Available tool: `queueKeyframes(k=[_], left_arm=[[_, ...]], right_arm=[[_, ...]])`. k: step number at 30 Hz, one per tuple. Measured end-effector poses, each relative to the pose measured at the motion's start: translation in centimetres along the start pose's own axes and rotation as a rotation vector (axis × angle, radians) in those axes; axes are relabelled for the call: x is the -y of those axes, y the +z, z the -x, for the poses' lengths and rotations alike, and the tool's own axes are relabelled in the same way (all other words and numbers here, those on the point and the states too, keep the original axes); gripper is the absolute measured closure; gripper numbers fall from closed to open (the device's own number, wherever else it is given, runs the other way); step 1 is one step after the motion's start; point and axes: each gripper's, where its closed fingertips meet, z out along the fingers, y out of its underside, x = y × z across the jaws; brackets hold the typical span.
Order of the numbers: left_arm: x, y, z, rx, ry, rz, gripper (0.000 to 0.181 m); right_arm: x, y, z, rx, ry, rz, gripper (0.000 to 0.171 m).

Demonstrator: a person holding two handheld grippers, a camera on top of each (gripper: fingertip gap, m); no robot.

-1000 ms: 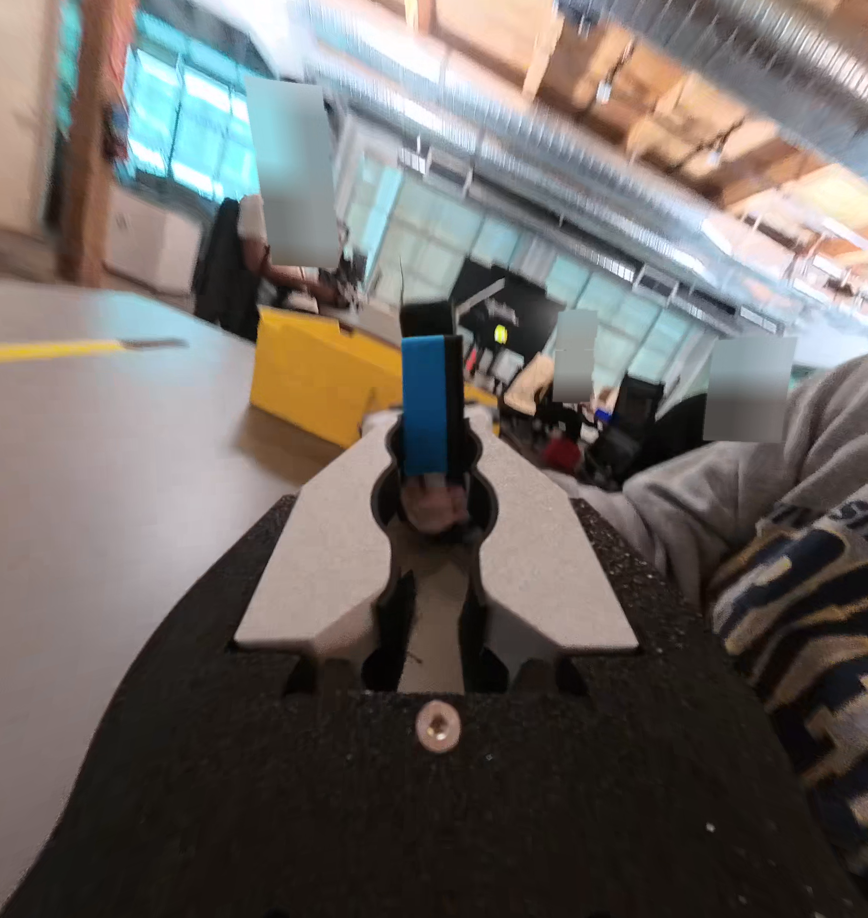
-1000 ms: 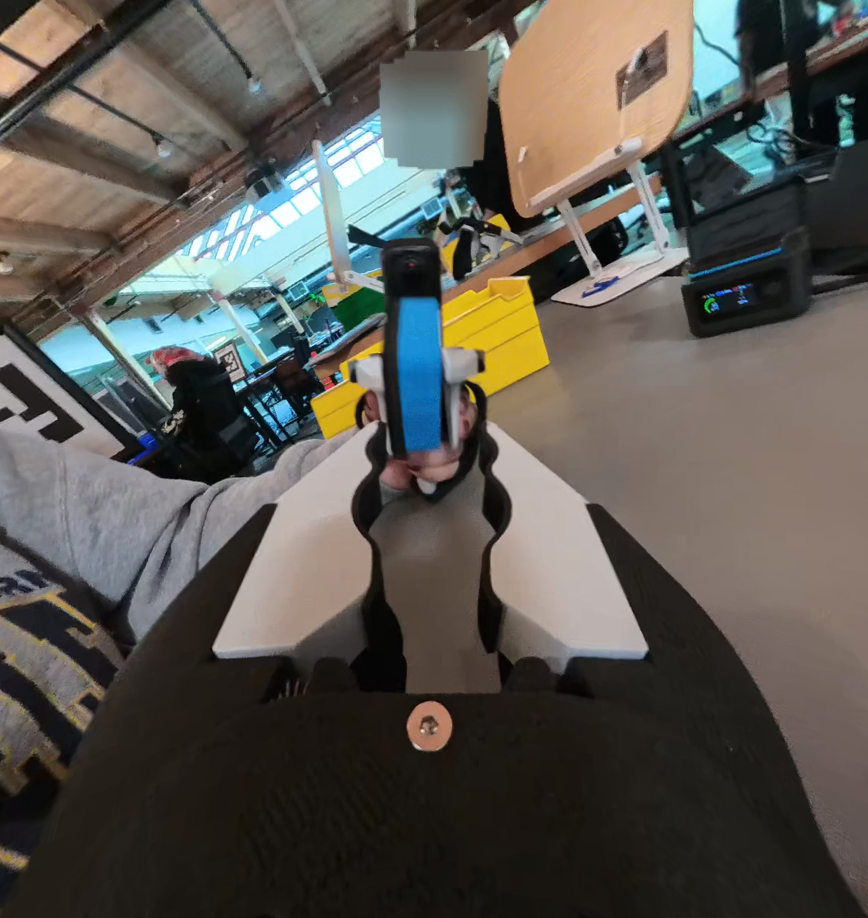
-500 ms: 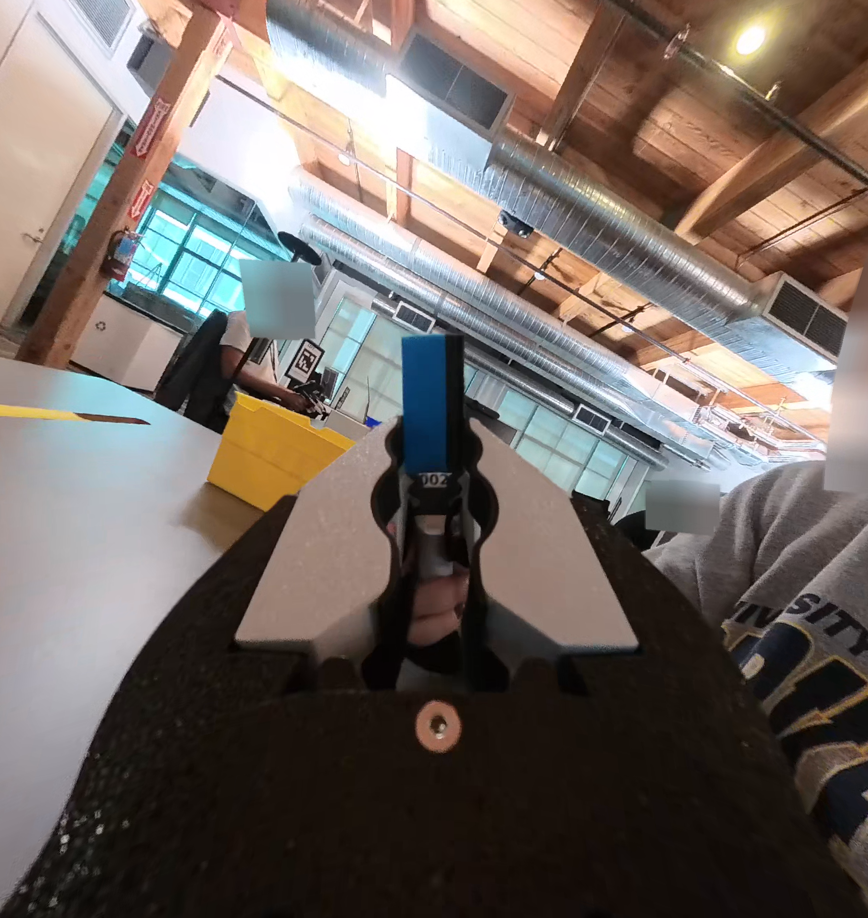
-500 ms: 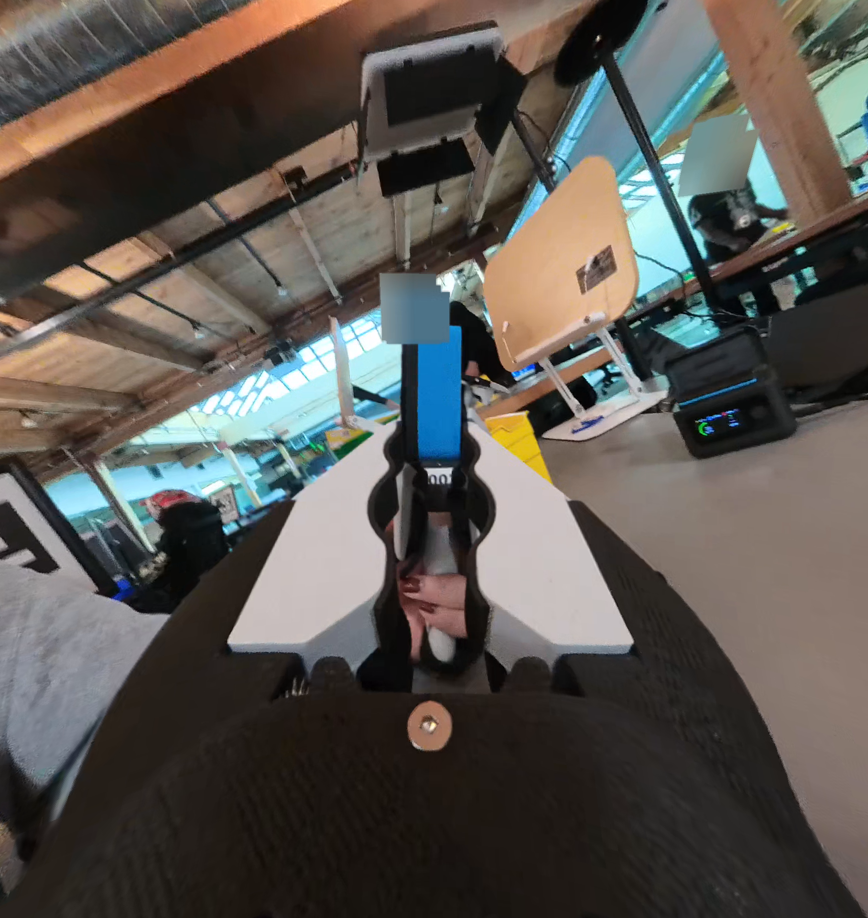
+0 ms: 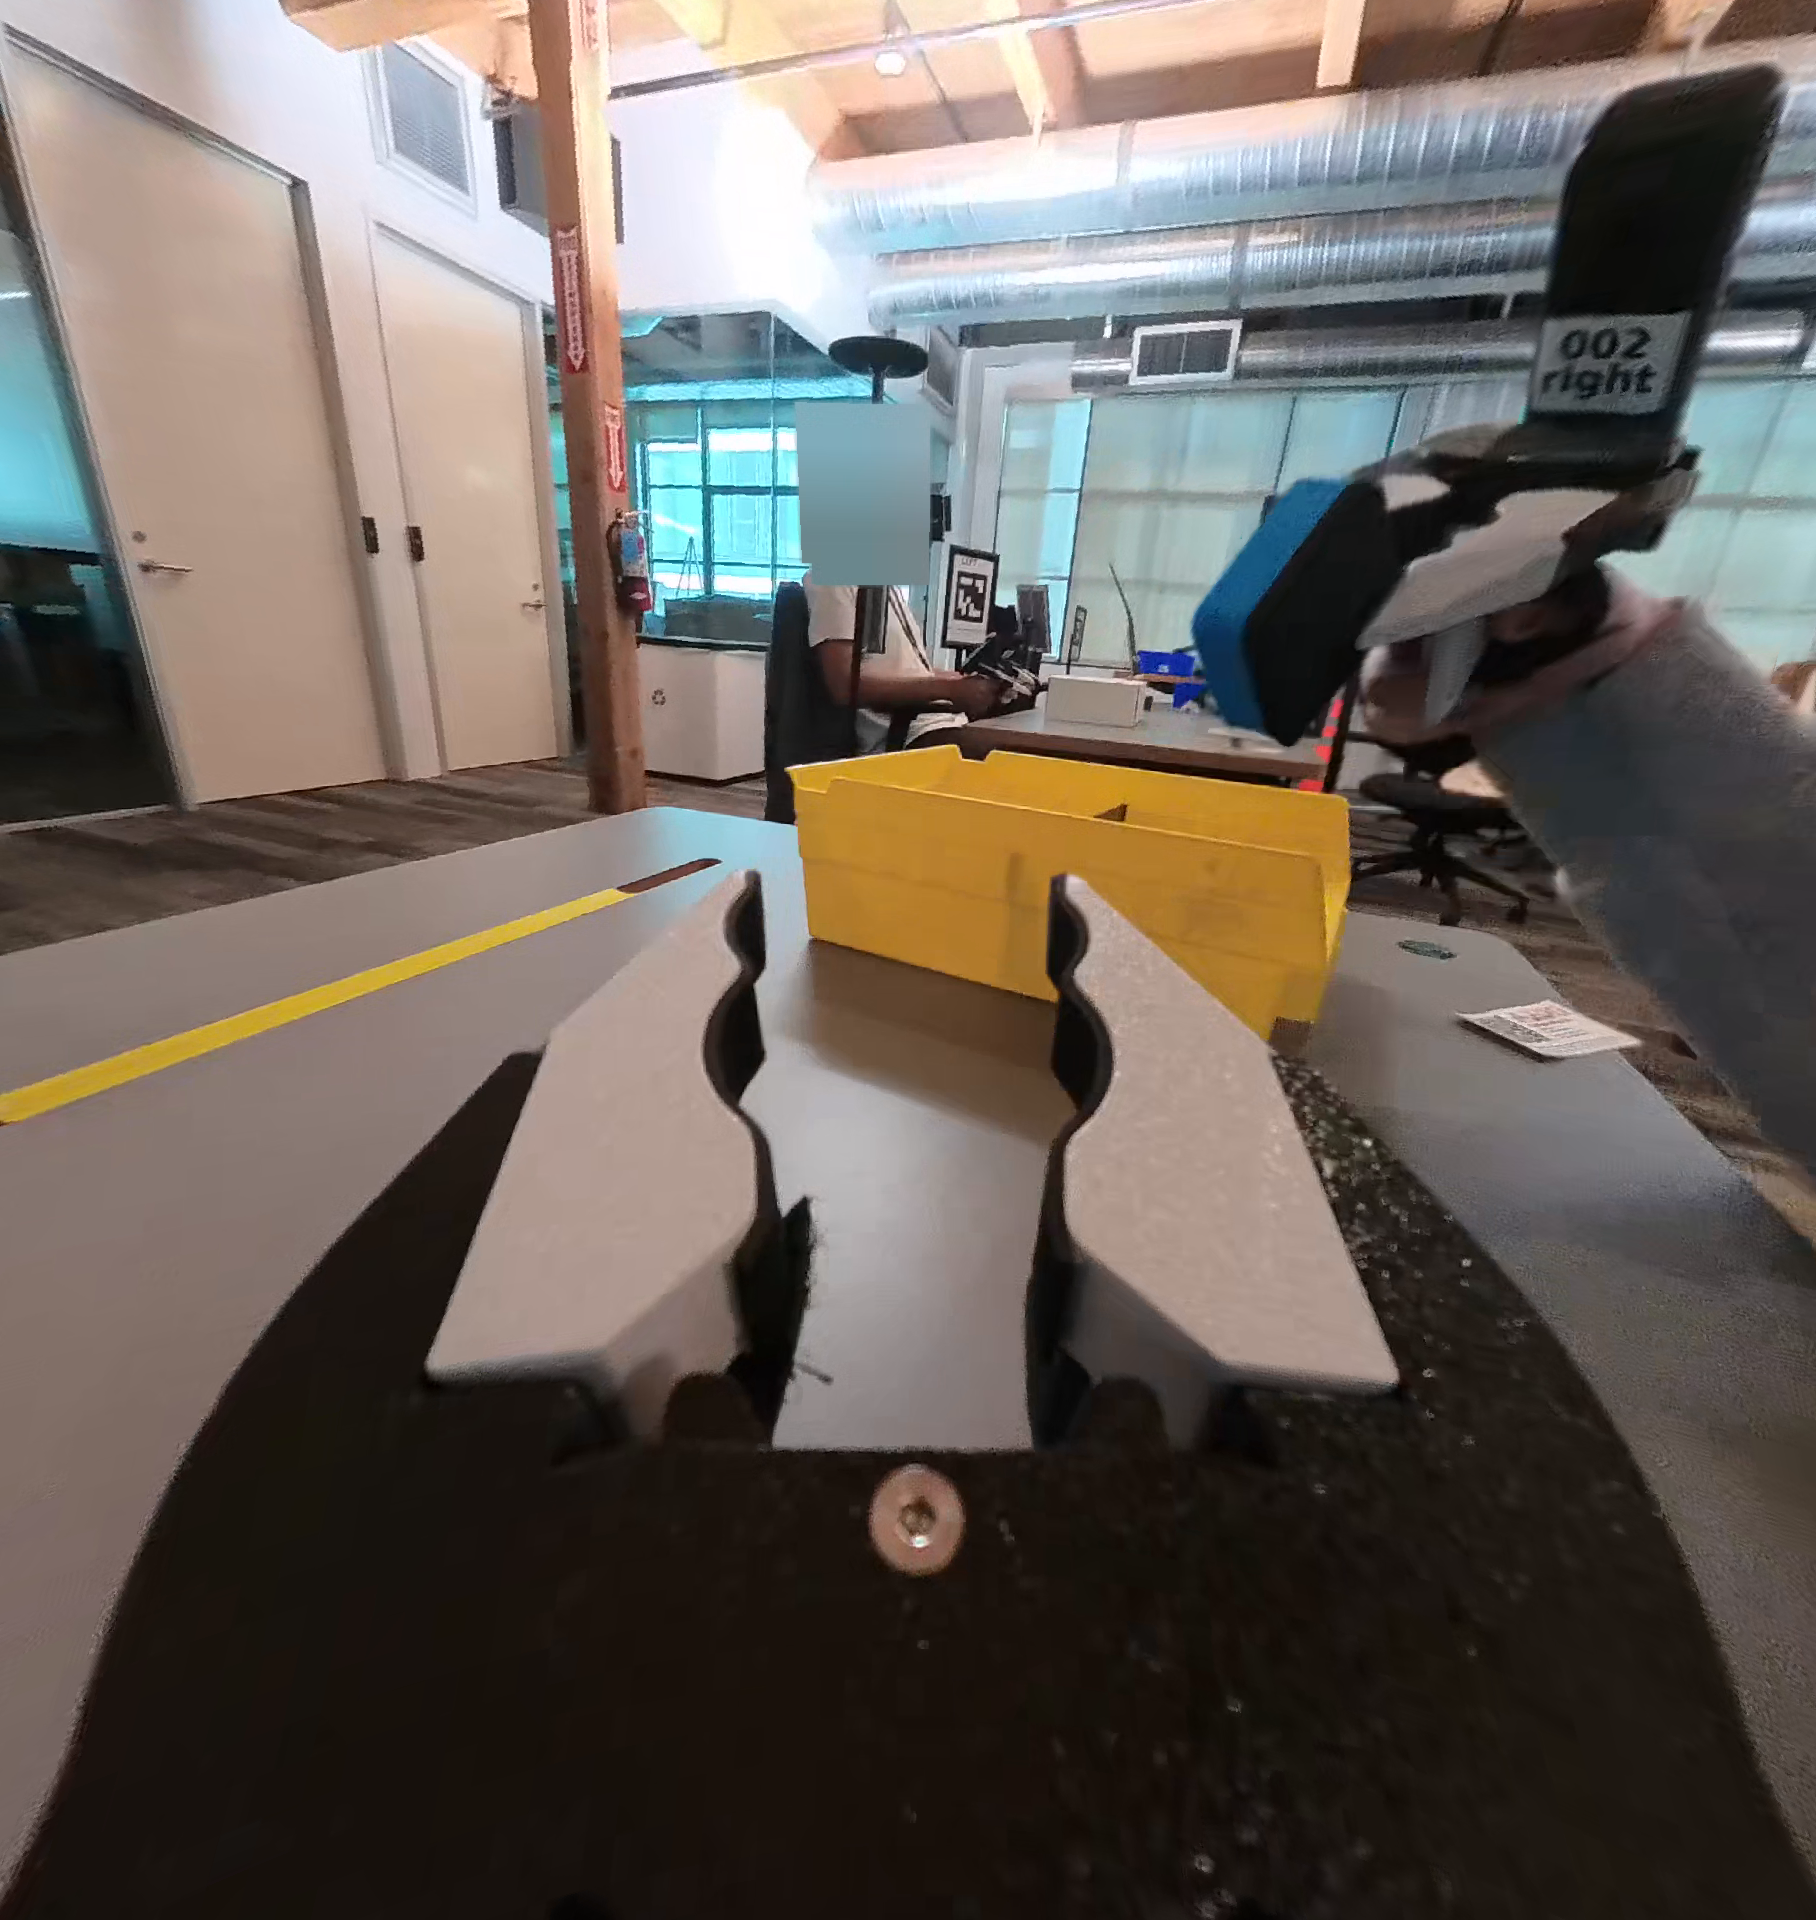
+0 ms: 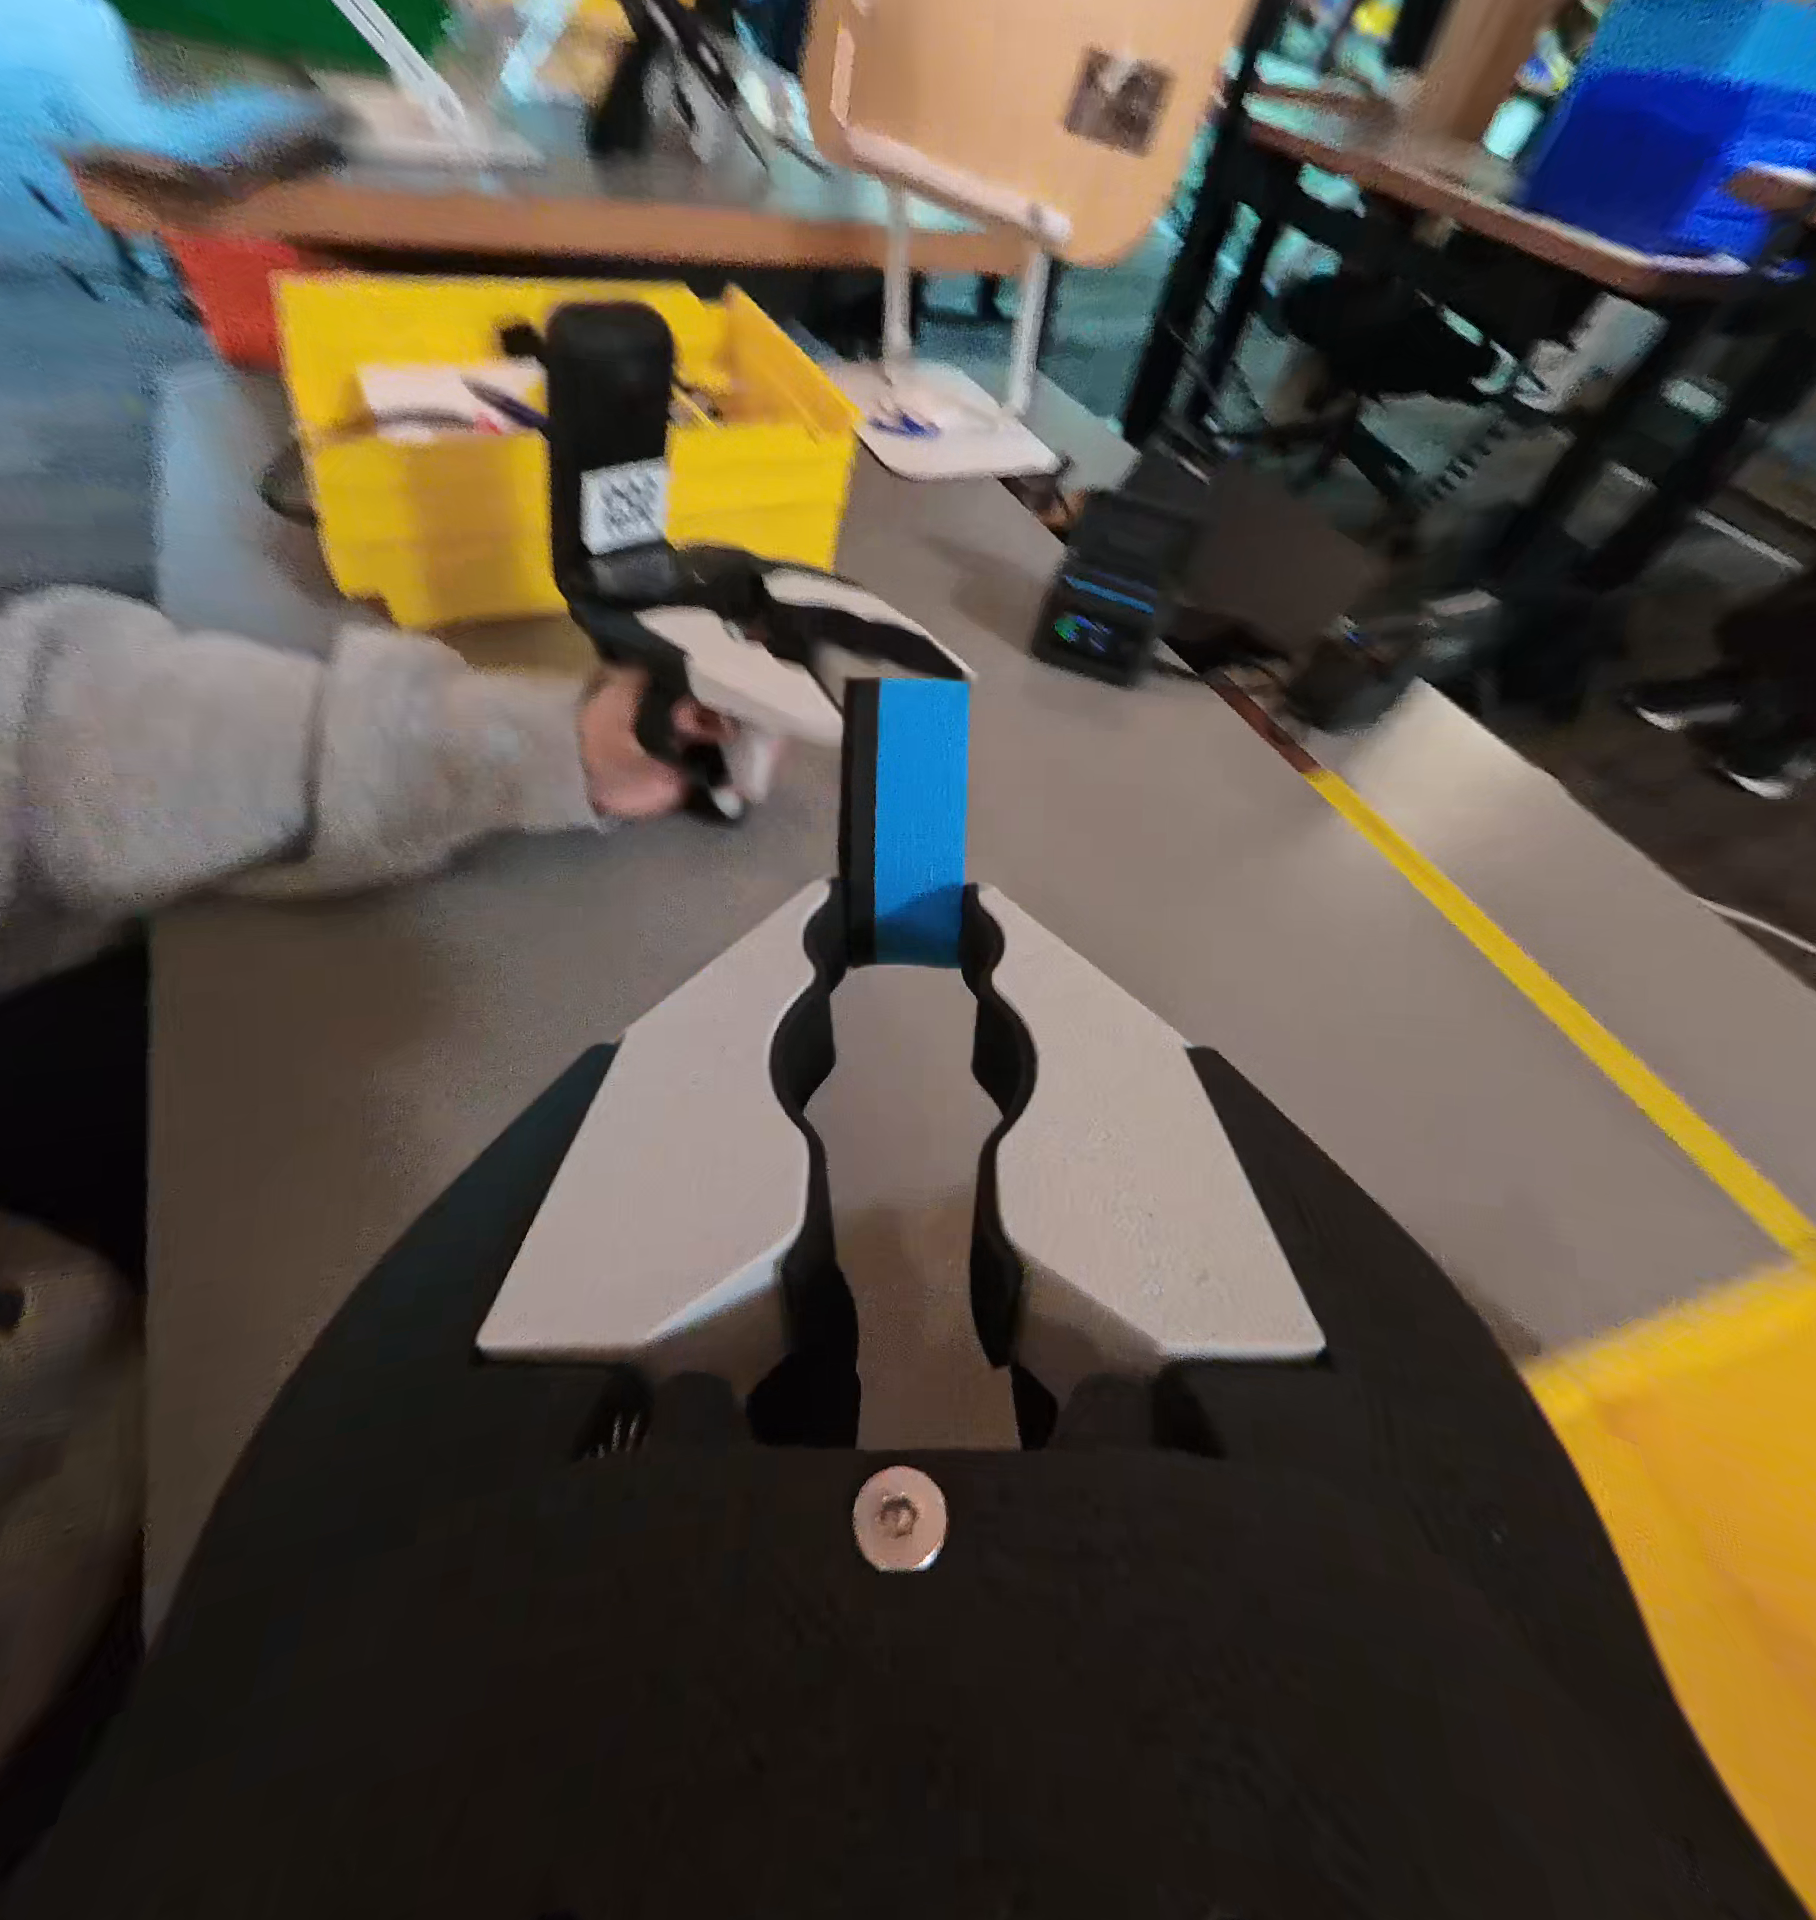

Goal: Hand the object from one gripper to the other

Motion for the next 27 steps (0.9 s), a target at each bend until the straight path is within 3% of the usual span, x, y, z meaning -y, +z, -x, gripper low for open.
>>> queueKeyframes(k=[5,10,16,20,24,27], left_arm=[[0.9,-0.8,1.2,0.036,-0.077,-0.069,0.133],[1.0,-1.0,1.7,0.045,-0.118,-0.085,0.135],[0.7,-0.7,1.3,0.028,-0.102,-0.055,0.138],[0.3,-0.4,0.9,0.013,-0.084,-0.028,0.14],[0.0,-0.2,0.5,-0.004,-0.075,-0.007,0.141],[-0.1,-0.1,0.4,-0.012,-0.077,-0.003,0.141]], right_arm=[[-8.2,-10.0,-7.3,-0.225,0.065,0.479,0.151],[-17.9,-14.8,-10.2,-0.097,0.2,0.969,0.151],[-21.1,-13.5,-10.1,0.169,0.27,1.078,0.151],[-21.9,-12.9,-10.4,0.249,0.345,1.098,0.151],[-22.7,-12.9,-10.7,0.269,0.412,1.118,0.151],[-23.3,-13.4,-12.1,0.178,0.36,1.158,0.145]])
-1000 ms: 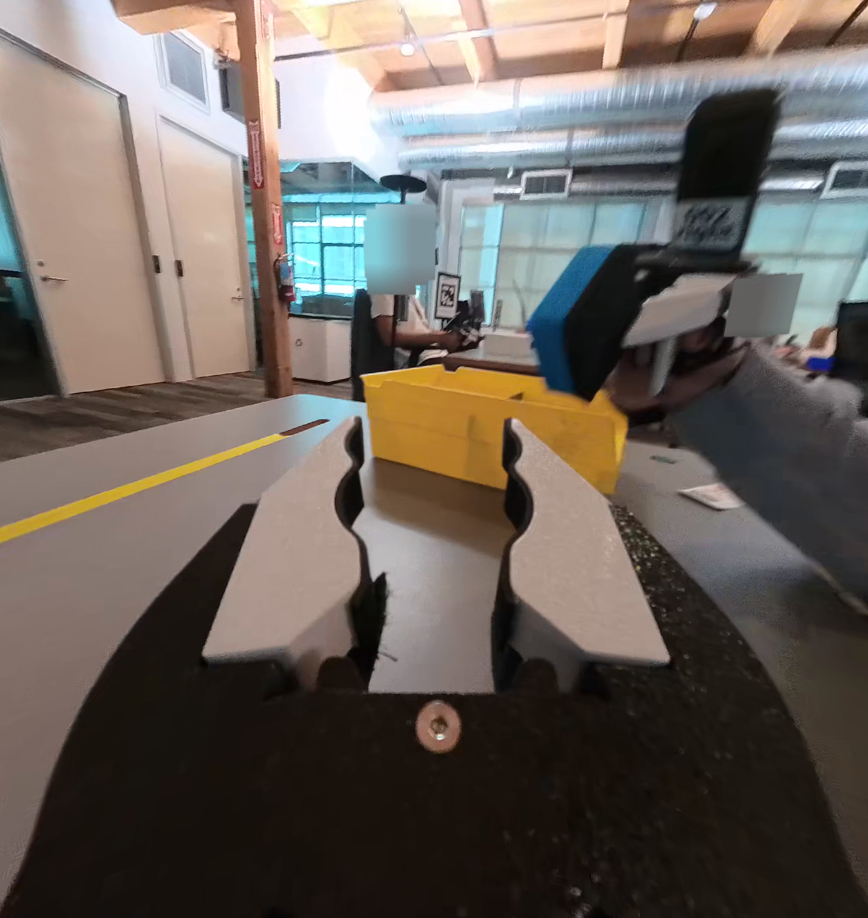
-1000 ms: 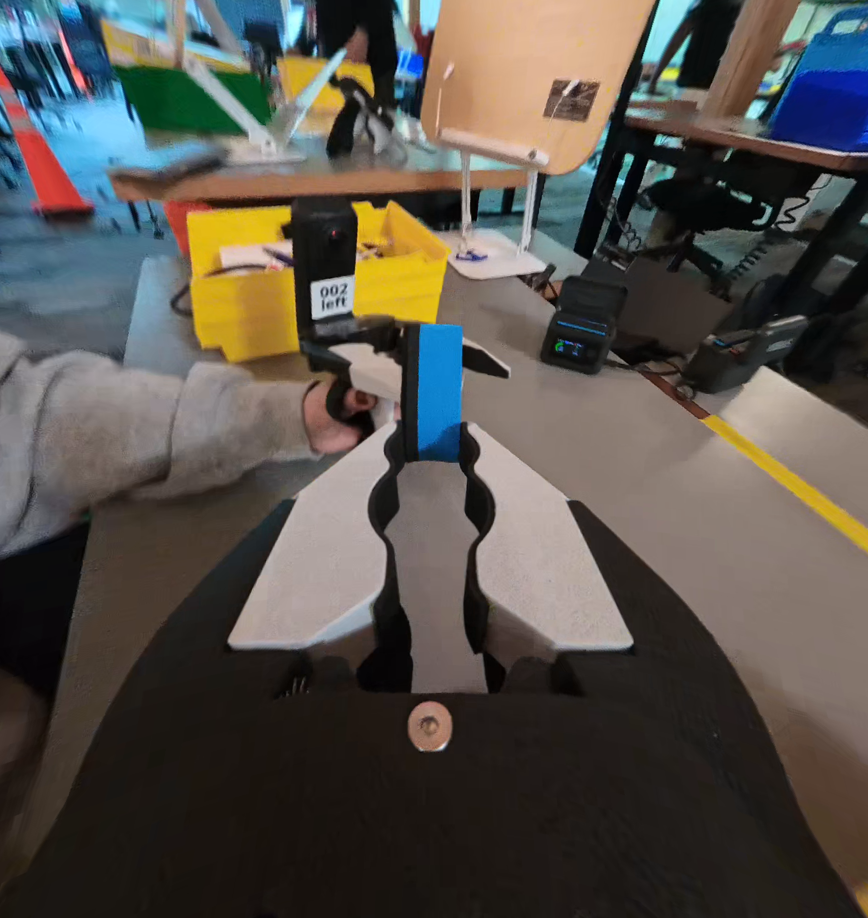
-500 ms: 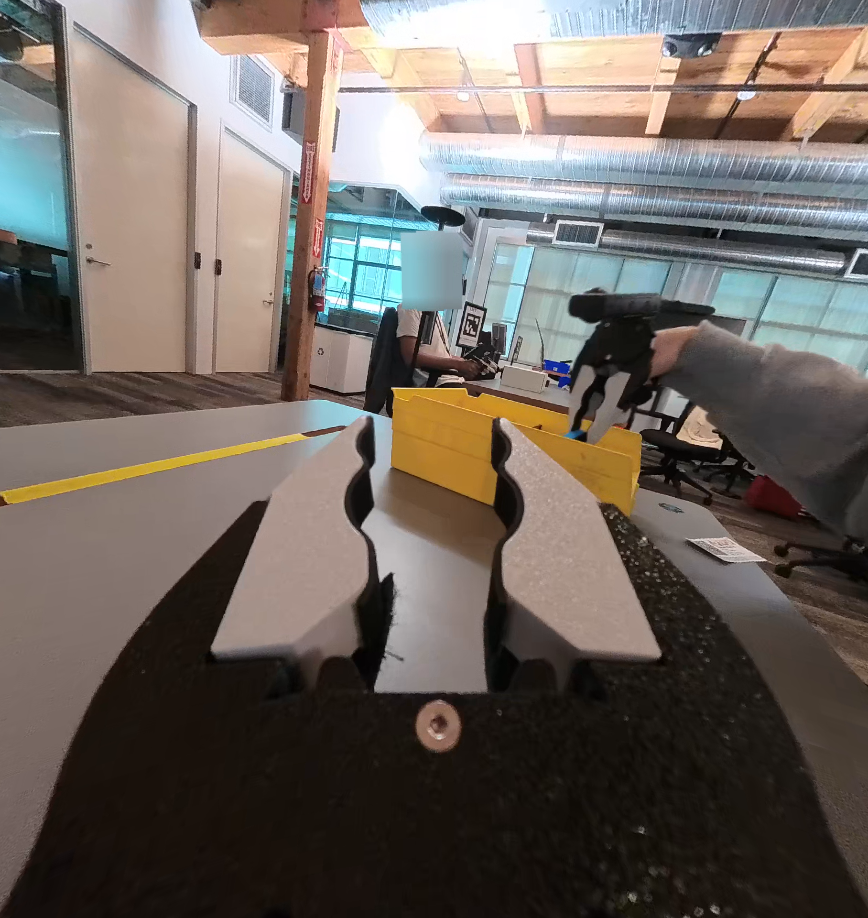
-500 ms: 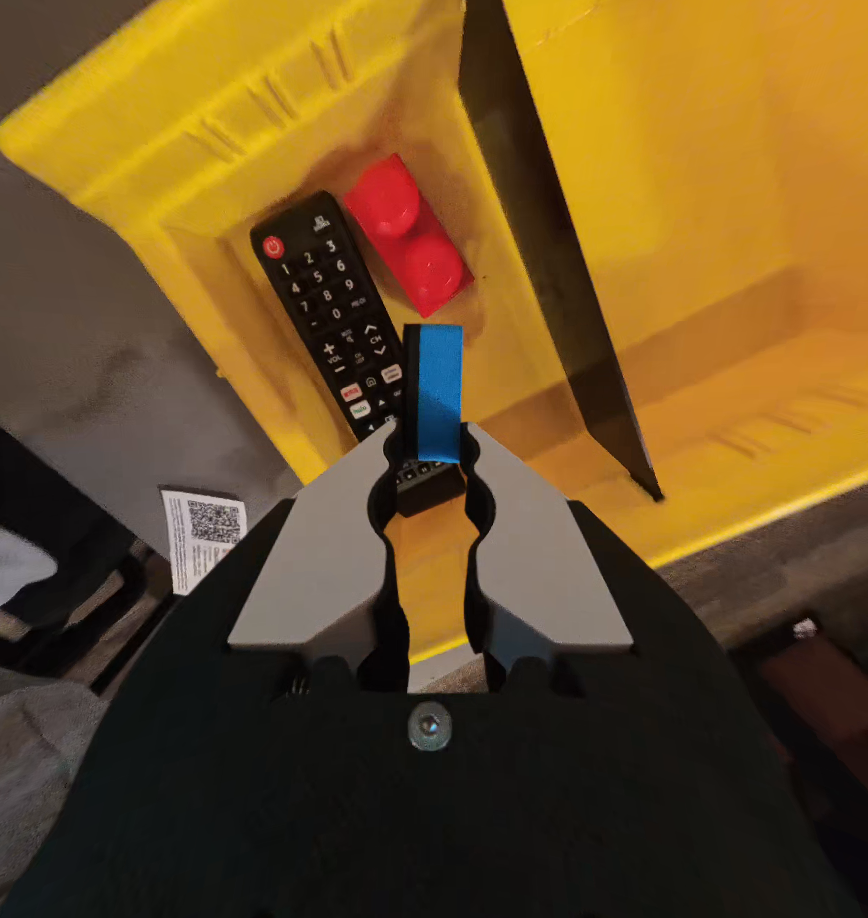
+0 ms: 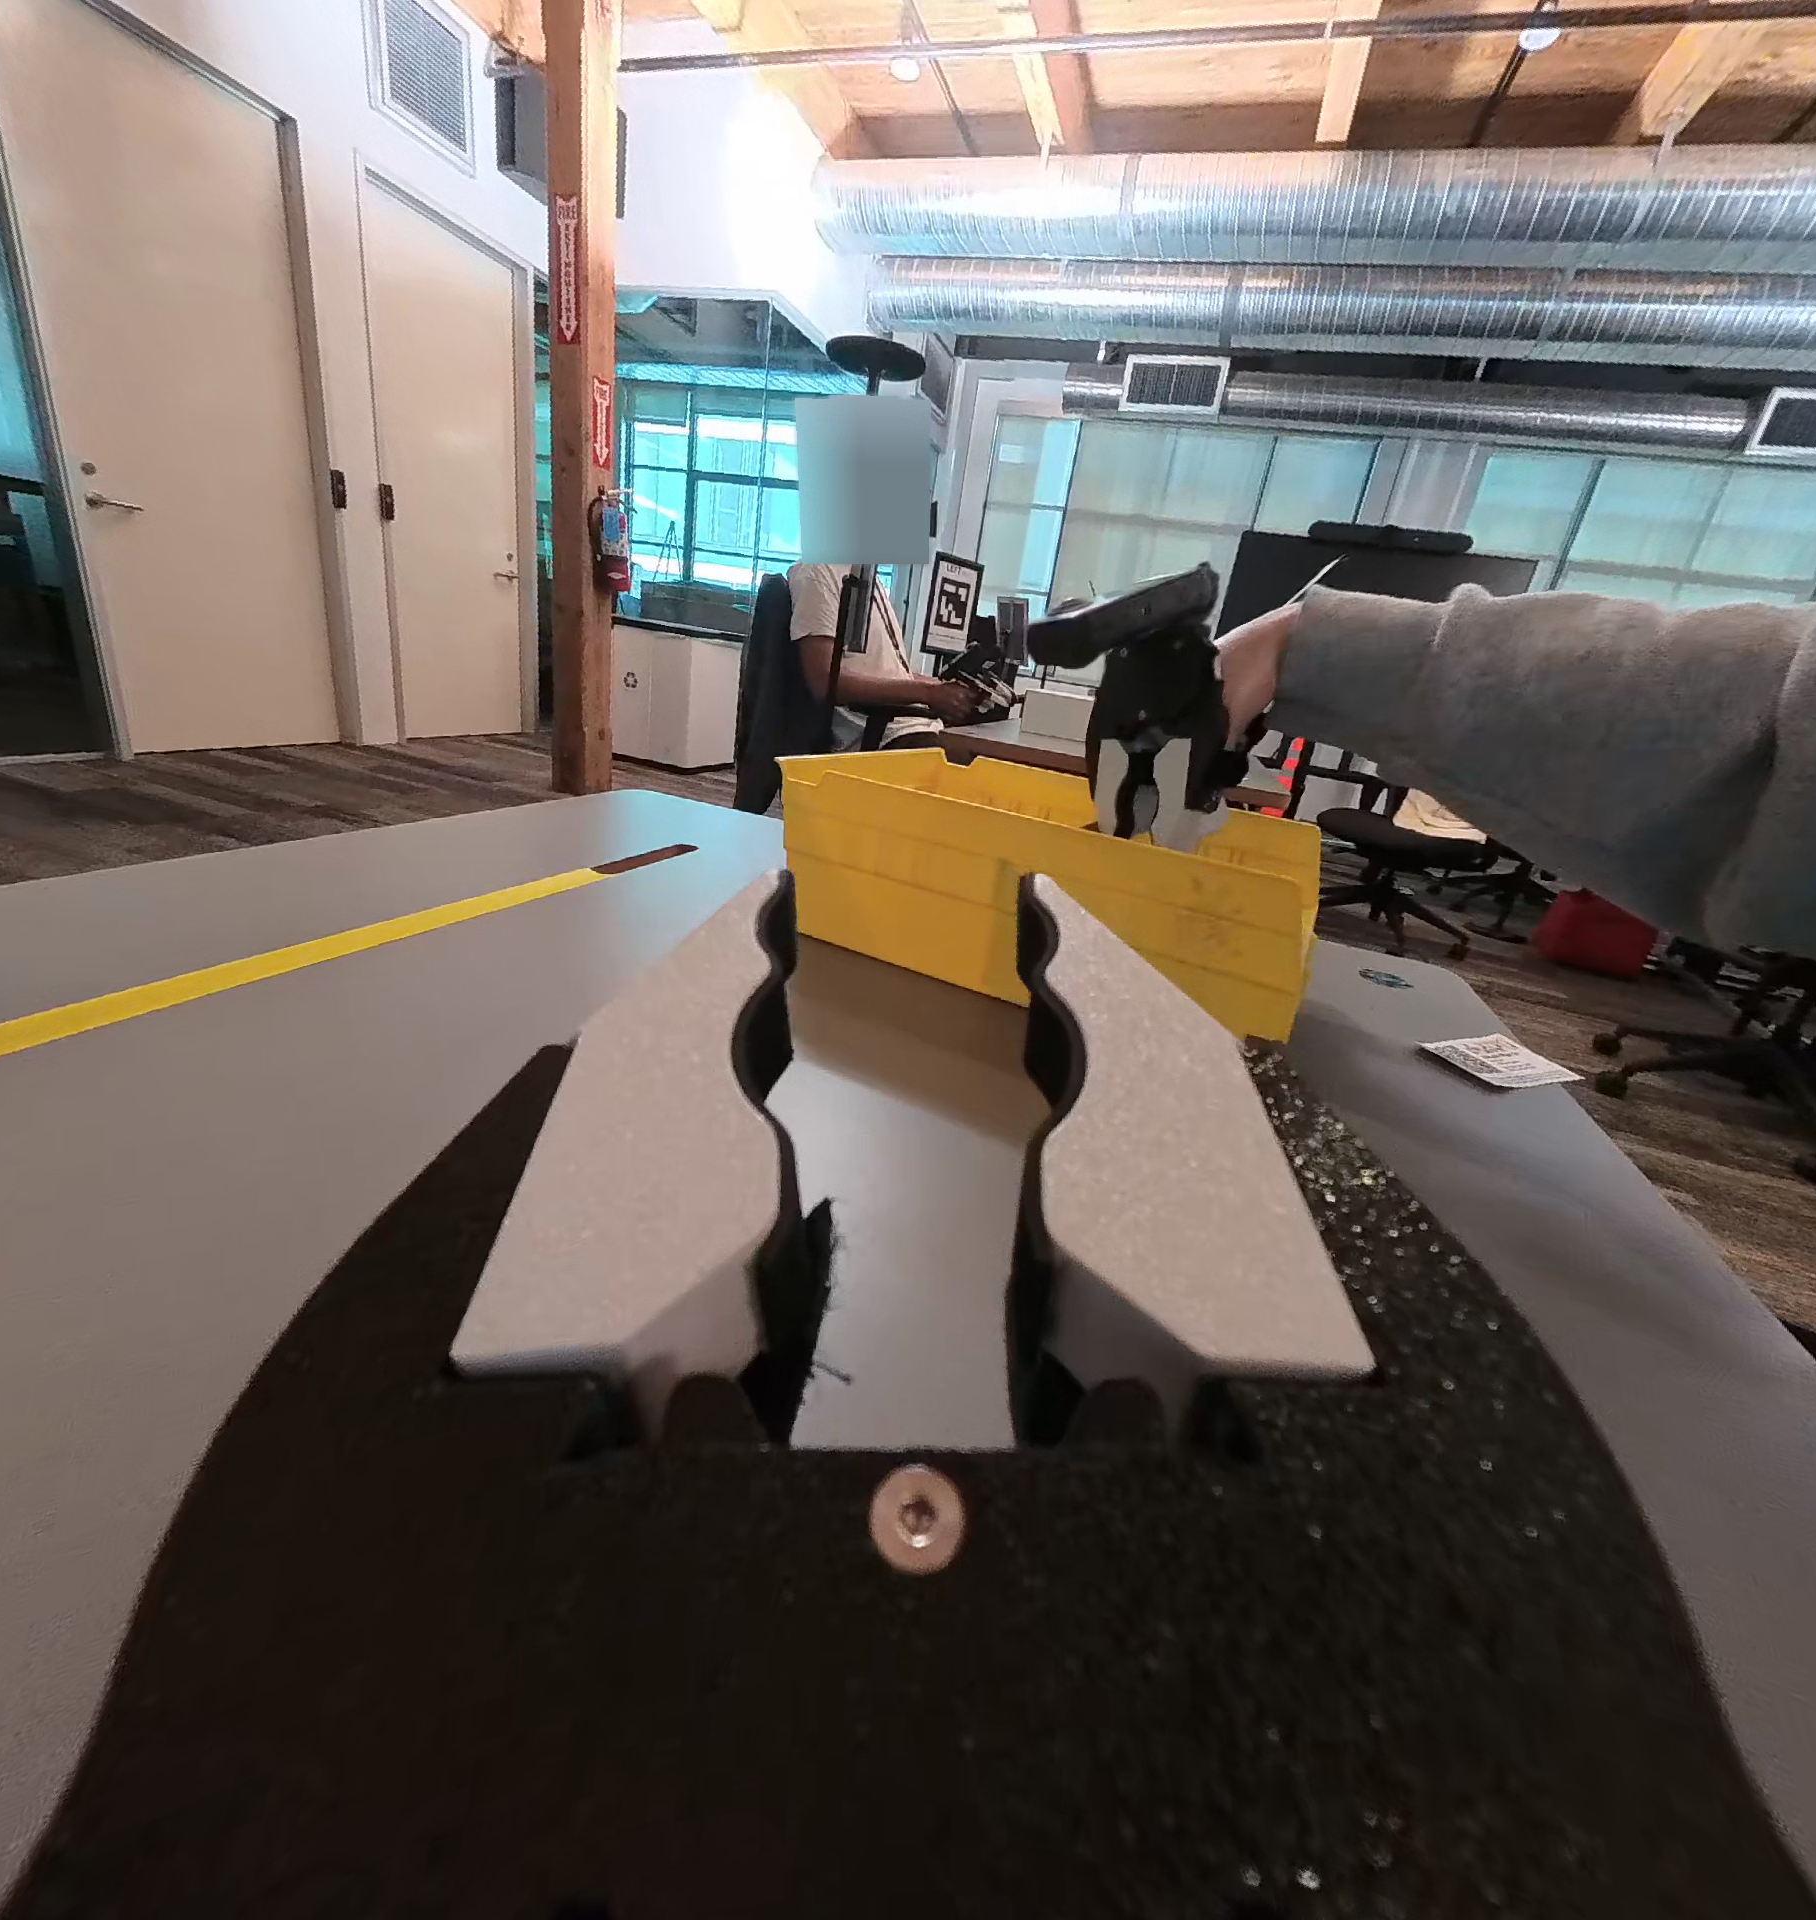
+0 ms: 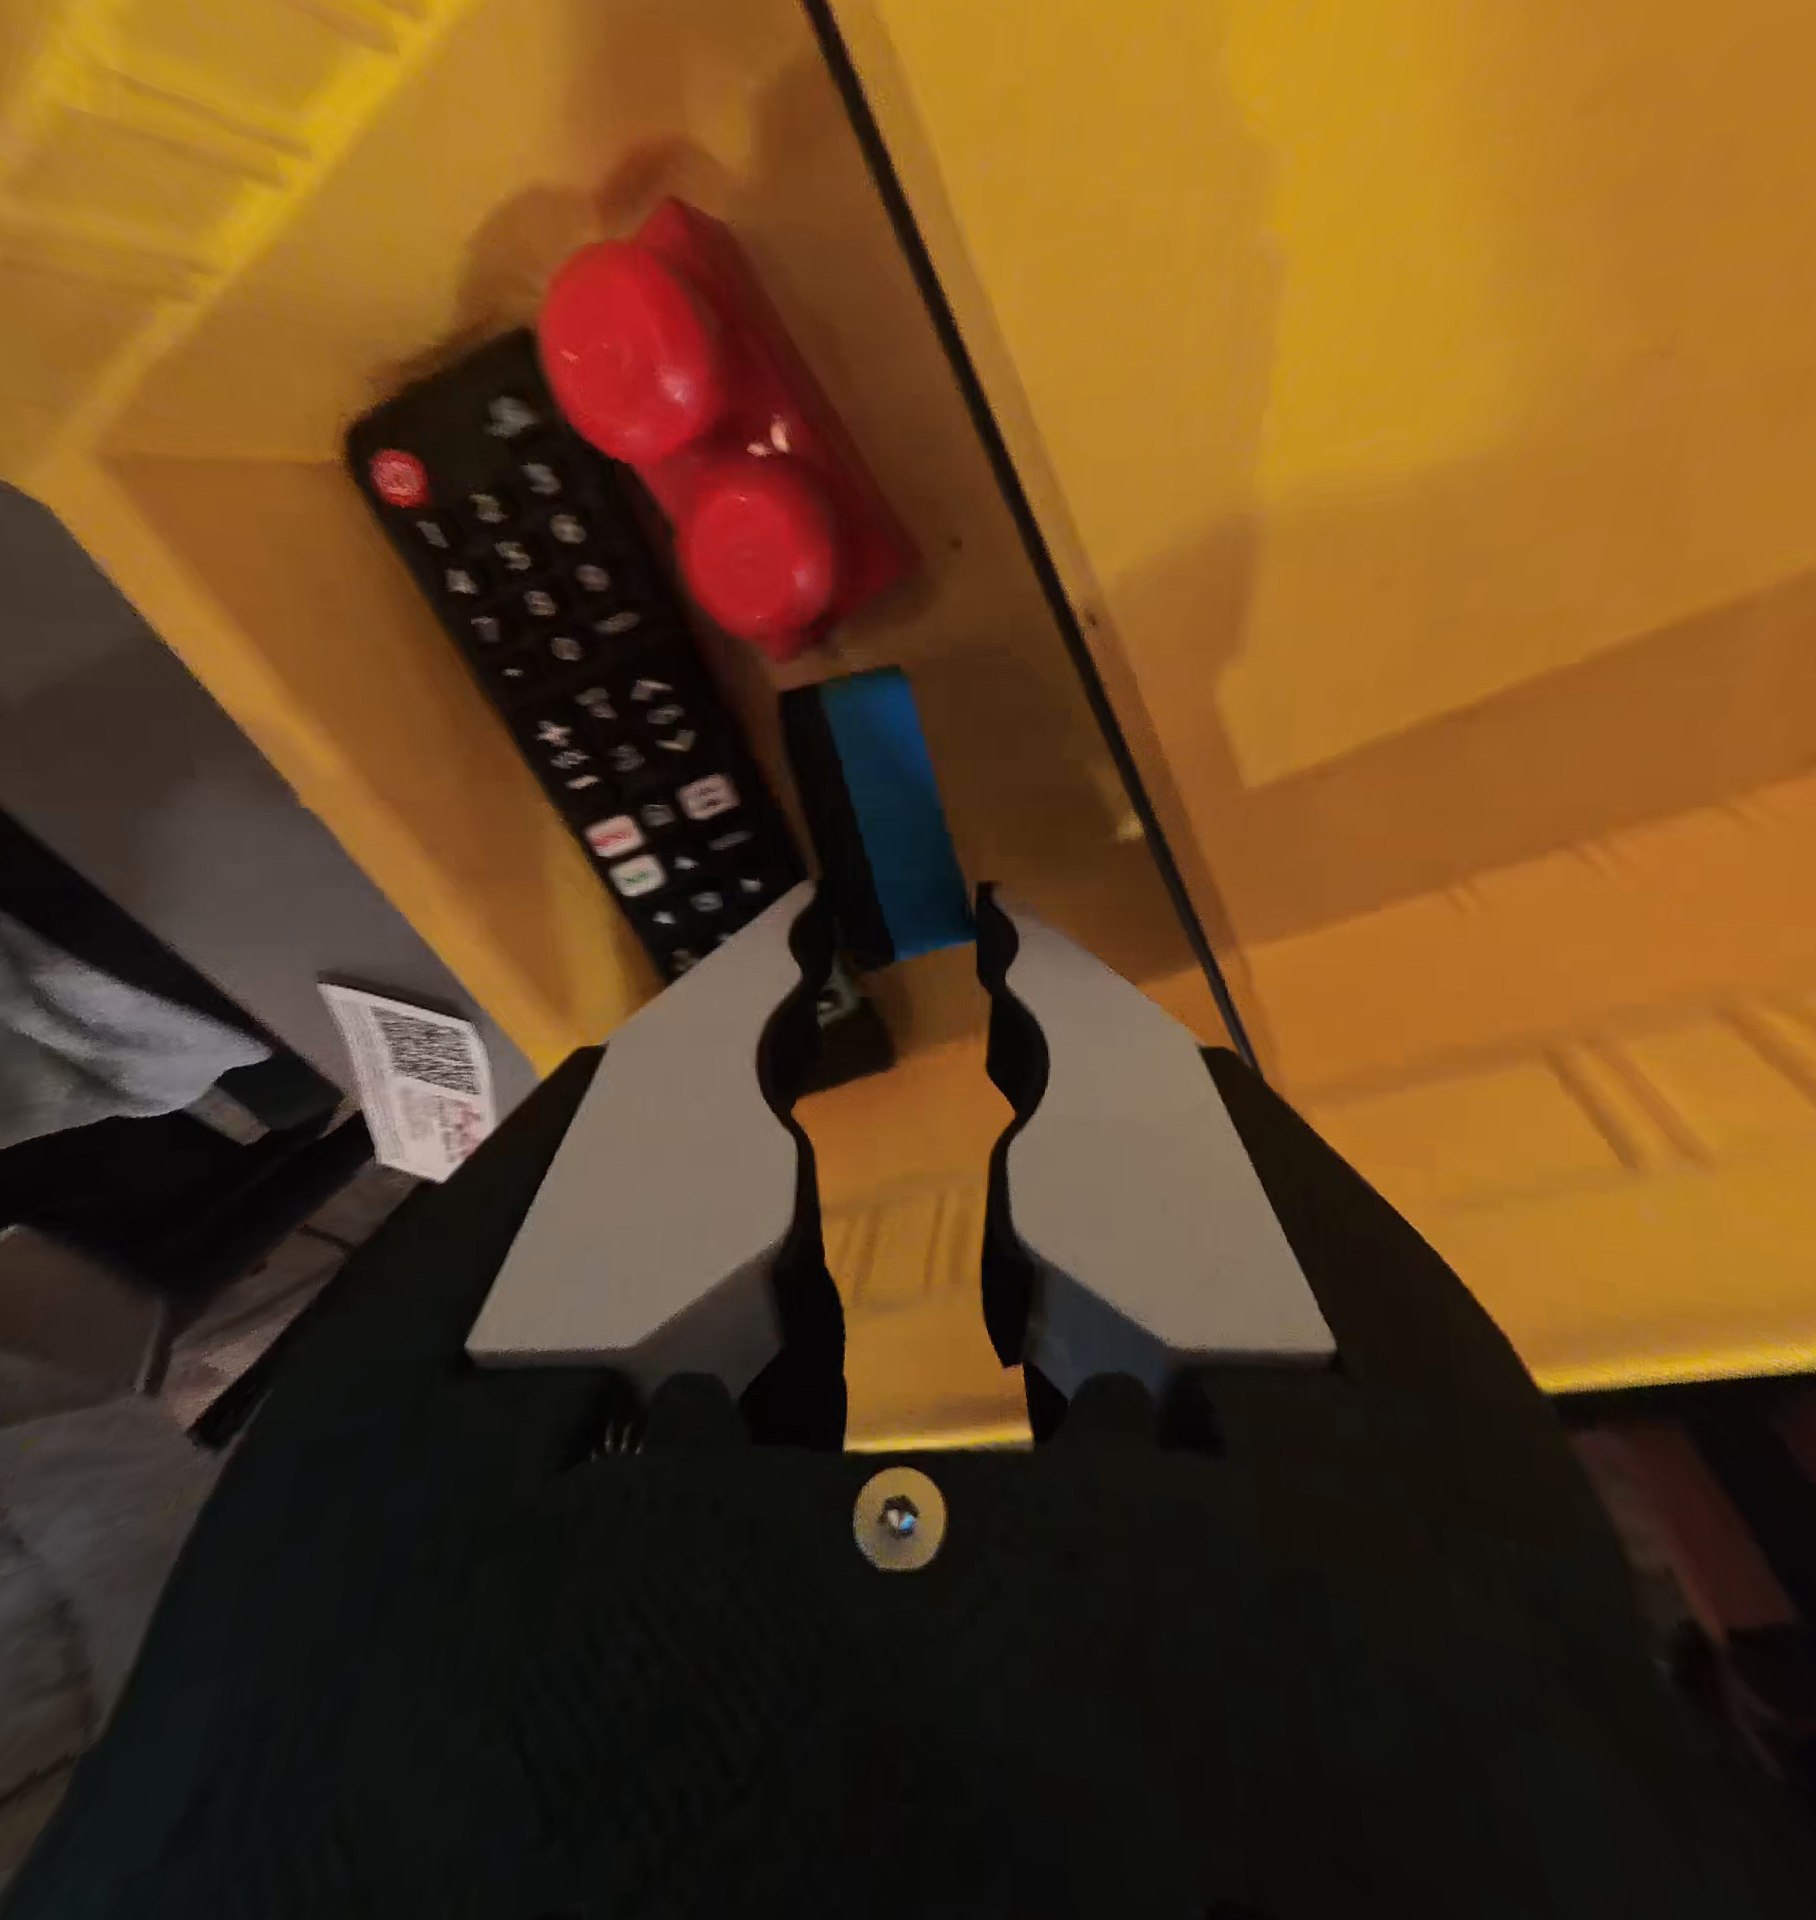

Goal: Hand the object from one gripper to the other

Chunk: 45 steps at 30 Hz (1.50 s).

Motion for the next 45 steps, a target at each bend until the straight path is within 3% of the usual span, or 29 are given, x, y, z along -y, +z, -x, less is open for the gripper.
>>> queueKeyframes(k=[6,9,13,16,18,20,24,28,35,41,45], left_arm=[[0.0,0.0,0.1,0.004,-0.002,-0.002,0.141],[0.1,-0.1,0.7,0.061,0.035,0.003,0.139],[0.0,-0.7,2.5,0.228,0.137,0.04,0.135],[0.0,-1.4,4.1,0.369,0.217,0.077,0.131],[0.1,-1.9,5.1,0.446,0.258,0.085,0.126],[0.3,-2.3,5.7,0.499,0.287,0.078,0.12],[0.5,-2.5,6.1,0.533,0.309,0.07,0.112],[1.4,-2.6,5.8,0.537,0.378,0.004,0.092],[2.4,-3.0,6.9,0.657,0.445,-0.043,0.032],[4.8,-4.7,6.5,0.79,0.586,-0.053,0.022],[8.6,-6.7,3.8,0.824,0.639,-0.063,0.023]], right_arm=[[-0.4,-1.9,-1.9,-0.22,0.072,-0.014,0.124],[1.8,-5.0,-1.0,-0.396,0.042,-0.113,0.115],[11.9,-12.9,4.3,-0.661,-0.096,-0.68,0.114],[19.0,-17.6,12.2,-0.675,-0.175,-1.197,0.114],[22.5,-18.0,16.4,-0.586,-0.169,-1.443,0.114],[25.6,-16.0,18.2,-0.528,-0.137,-1.57,0.114],[30.6,-9.2,16.8,-0.557,-0.045,-1.588,0.106],[31.9,-6.1,14.2,-0.618,0.086,-1.663,0.087],[30.9,-6.8,14.2,-0.881,-0.081,-1.727,0.074],[30.3,-6.9,12.4,-0.858,0.035,-1.749,0.041],[30.0,-7.0,12.2,-0.839,0.063,-1.768,0.035]])
